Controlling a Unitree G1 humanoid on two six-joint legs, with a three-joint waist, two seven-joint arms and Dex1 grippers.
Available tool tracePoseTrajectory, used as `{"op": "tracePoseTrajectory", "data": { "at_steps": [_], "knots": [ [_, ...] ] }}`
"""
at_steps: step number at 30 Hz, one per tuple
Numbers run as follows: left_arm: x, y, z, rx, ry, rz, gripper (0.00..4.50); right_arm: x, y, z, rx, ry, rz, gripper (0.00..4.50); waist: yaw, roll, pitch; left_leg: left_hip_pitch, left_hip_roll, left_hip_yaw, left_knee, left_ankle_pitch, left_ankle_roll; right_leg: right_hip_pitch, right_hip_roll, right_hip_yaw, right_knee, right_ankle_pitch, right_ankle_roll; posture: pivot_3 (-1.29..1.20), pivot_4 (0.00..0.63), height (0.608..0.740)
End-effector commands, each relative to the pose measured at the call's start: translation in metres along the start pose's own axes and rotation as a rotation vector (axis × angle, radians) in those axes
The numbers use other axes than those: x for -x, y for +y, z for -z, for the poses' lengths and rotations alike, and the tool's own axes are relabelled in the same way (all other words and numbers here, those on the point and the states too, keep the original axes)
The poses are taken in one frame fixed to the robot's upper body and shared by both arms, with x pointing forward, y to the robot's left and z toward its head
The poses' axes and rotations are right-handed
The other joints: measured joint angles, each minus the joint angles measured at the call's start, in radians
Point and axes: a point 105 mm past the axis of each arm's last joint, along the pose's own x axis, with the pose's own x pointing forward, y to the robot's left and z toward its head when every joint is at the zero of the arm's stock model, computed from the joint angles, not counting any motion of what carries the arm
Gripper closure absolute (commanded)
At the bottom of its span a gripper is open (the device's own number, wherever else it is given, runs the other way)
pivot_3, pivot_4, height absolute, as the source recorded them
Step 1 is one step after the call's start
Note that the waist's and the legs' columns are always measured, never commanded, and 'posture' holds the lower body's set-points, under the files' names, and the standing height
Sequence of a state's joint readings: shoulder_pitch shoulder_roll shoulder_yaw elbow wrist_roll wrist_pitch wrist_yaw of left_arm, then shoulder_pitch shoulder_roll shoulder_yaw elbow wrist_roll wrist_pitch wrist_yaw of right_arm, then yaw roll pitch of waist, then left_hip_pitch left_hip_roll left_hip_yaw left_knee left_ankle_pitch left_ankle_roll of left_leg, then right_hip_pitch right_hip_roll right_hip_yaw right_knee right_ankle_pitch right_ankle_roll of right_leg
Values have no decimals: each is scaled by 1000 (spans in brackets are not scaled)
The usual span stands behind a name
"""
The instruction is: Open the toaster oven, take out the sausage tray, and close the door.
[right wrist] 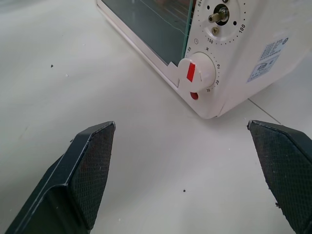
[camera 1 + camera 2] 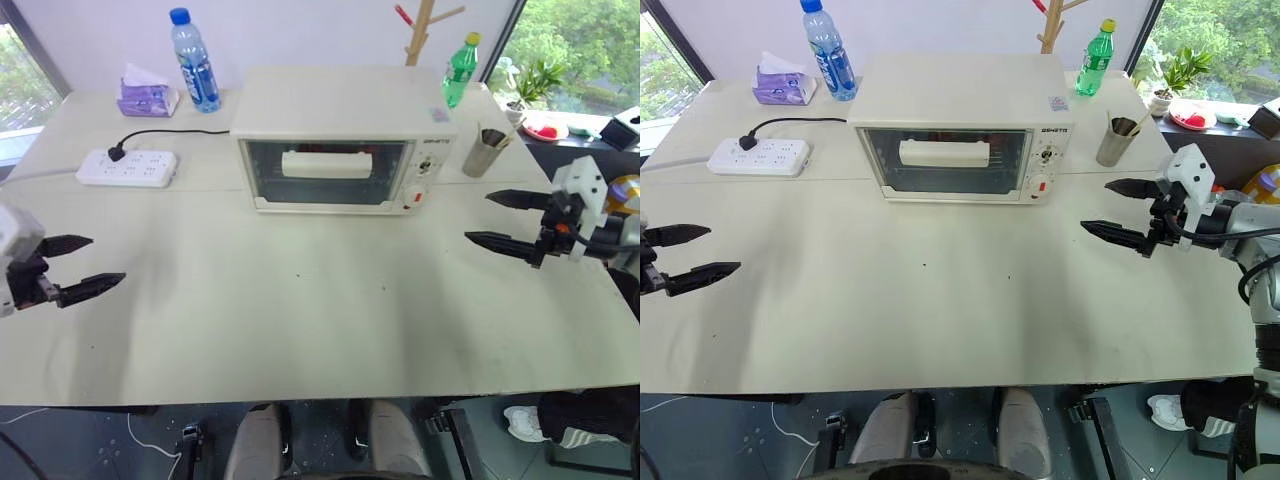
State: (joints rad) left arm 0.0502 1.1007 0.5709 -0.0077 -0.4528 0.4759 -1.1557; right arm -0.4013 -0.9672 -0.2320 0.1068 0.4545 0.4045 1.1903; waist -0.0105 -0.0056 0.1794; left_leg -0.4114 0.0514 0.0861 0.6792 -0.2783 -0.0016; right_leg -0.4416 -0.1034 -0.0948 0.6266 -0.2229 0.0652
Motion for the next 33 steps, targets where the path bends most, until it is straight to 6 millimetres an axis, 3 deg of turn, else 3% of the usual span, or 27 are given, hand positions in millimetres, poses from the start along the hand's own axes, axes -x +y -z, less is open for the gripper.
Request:
{"op": "tracePoseTrajectory", "data": {
  "at_steps": [1,15,19,22,28,33],
  "knots": [
    [7,2,-13,-50,-46,-27,0,4,-1,-9,28,-17,4,44,0,0,0,0,0,0,0,0,0,0,0,0,0,0,0,0,150,722],
    [2,5,-23,25,-120,-55,0,0,-4,-9,-4,-28,36,44,0,0,0,0,0,1,0,0,0,0,0,0,0,0,1,0,150,722],
    [-15,1,-42,29,-194,-13,0,-9,0,-22,-41,-104,27,44,1,0,0,0,-1,0,1,0,0,1,0,0,0,1,2,0,150,722],
    [-30,-15,-65,25,-263,94,0,-19,4,-28,-35,-121,26,44,2,0,0,0,-1,0,1,0,0,2,0,0,1,2,3,0,150,722],
    [-56,-41,-115,72,-422,244,0,-54,22,-40,-41,-200,9,44,0,-1,0,0,-2,2,2,1,0,2,1,1,3,2,4,0,150,722],
    [-68,-60,-133,16,-425,381,0,-82,32,-46,-42,-231,-25,44,-3,-1,0,1,-2,2,2,1,-1,2,2,1,3,2,4,0,150,722]
  ]
}}
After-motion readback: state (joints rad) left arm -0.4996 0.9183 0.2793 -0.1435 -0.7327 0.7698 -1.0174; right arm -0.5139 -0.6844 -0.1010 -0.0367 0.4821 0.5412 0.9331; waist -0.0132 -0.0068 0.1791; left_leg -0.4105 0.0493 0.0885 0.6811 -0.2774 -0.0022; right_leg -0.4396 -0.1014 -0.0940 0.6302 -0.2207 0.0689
